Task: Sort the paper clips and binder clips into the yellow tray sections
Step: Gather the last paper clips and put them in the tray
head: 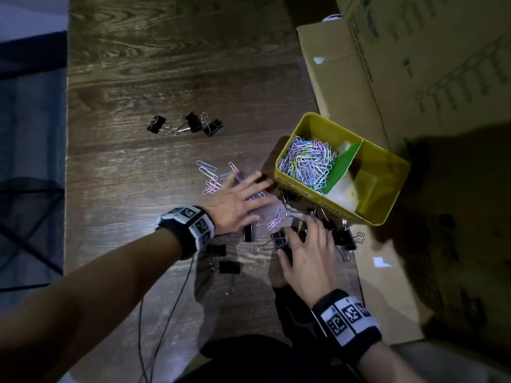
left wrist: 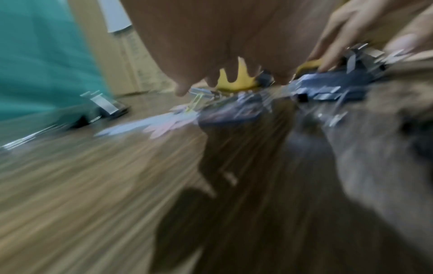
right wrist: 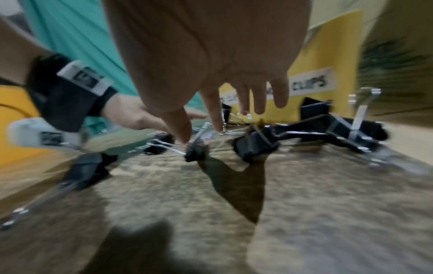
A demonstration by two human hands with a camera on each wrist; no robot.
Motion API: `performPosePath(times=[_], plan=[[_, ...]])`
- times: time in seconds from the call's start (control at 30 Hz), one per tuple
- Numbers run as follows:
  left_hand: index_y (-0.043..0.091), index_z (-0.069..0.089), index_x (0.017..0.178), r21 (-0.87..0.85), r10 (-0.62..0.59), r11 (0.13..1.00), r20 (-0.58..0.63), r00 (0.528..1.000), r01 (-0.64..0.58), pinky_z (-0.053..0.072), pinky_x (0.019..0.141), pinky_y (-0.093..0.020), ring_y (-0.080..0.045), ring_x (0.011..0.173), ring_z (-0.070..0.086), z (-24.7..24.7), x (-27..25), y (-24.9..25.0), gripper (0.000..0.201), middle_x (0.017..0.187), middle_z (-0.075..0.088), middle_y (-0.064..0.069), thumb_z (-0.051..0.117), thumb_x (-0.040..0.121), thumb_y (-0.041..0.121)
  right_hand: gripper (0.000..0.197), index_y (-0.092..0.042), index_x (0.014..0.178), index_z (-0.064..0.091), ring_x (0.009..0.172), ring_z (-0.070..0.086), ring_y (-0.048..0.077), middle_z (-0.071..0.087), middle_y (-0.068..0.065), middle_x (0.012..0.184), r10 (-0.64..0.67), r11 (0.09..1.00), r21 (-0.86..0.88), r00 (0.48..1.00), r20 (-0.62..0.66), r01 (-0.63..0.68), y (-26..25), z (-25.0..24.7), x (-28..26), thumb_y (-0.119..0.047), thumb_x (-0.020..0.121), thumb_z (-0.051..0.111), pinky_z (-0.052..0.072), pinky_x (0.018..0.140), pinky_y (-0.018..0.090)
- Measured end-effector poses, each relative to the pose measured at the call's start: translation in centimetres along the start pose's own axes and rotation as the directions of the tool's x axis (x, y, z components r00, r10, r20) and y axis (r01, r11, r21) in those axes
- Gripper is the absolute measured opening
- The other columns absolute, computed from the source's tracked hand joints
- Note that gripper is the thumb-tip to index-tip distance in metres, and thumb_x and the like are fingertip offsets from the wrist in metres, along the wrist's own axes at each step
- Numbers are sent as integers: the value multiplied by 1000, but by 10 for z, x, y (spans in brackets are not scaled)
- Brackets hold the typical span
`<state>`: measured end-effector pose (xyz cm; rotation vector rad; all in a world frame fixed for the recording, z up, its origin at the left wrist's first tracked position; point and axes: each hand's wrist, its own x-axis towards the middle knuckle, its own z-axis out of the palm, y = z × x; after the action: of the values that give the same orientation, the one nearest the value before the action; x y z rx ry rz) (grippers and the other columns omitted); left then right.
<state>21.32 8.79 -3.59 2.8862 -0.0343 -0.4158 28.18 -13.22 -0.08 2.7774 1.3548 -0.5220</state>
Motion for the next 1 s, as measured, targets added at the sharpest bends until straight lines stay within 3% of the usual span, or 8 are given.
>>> performPosePath(times=[0.13,0.3,0.43,0.5,0.6,0.73,0.9,1.0], plan=[[40,48,129,37,204,979,-25,979,-203,6,106,-70,-26,143,14,3,11,24,39,151,29,-2,47,90,45,38,-21,110,60,107,53,30,55,10,117,-37,998,43,999,23,36,-11,1,-3,-30,74,65,40,90,45],[38,61,116,-16,120,993,-26,992,-120,24,102,-68,-27,137,33,12,-1,13,29,142,45,-5,52,88,40,43,-24,107,63,101,58,26,59,6,108,31,998,53,999,26,-32,-5,-2,-8,-21,66,71,42,92,46],[31,60,119,-2,50,999,-74,996,-50,23,108,-62,-22,136,36,10,-17,-6,35,141,46,-5,40,92,40,38,-19,98,65,102,55,30,58,9,105,45,998,38,998,42,-46,-17,-14,-1,-21,61,73,38,97,50],[29,60,119,-39,-19,999,-164,986,13,19,108,-61,-22,135,36,4,-23,-16,38,141,45,-8,37,91,40,40,-15,103,64,102,53,30,56,10,106,-18,996,91,998,59,13,-31,-22,9,-25,66,72,41,95,45],[30,51,129,-166,-268,959,-271,924,230,20,108,-64,-25,138,29,-5,-32,-35,41,147,35,-10,45,90,41,46,-9,126,51,108,54,28,48,13,124,-115,971,226,981,153,79,-54,-31,33,-16,82,64,46,92,35],[29,15,147,-319,-576,786,-66,815,530,6,114,-56,-25,144,6,-8,-34,-57,64,157,7,-7,45,92,44,62,-1,139,27,112,51,31,37,20,130,-64,965,262,978,197,10,-71,-30,68,-9,86,60,46,91,31],[25,-3,147,-331,-518,788,100,850,519,-14,110,-44,-19,141,-17,9,-27,-31,57,154,-18,-5,24,99,38,58,2,136,32,115,46,36,35,21,128,-77,956,291,977,199,16,-86,-23,93,13,82,51,43,96,39],[25,-1,148,-446,-468,782,40,883,435,-7,116,-49,-18,142,-14,10,-37,-16,62,154,-16,-3,35,96,22,62,-4,141,31,116,49,36,34,19,133,-133,926,374,975,179,58,-80,-25,103,7,84,54,41,99,39]])
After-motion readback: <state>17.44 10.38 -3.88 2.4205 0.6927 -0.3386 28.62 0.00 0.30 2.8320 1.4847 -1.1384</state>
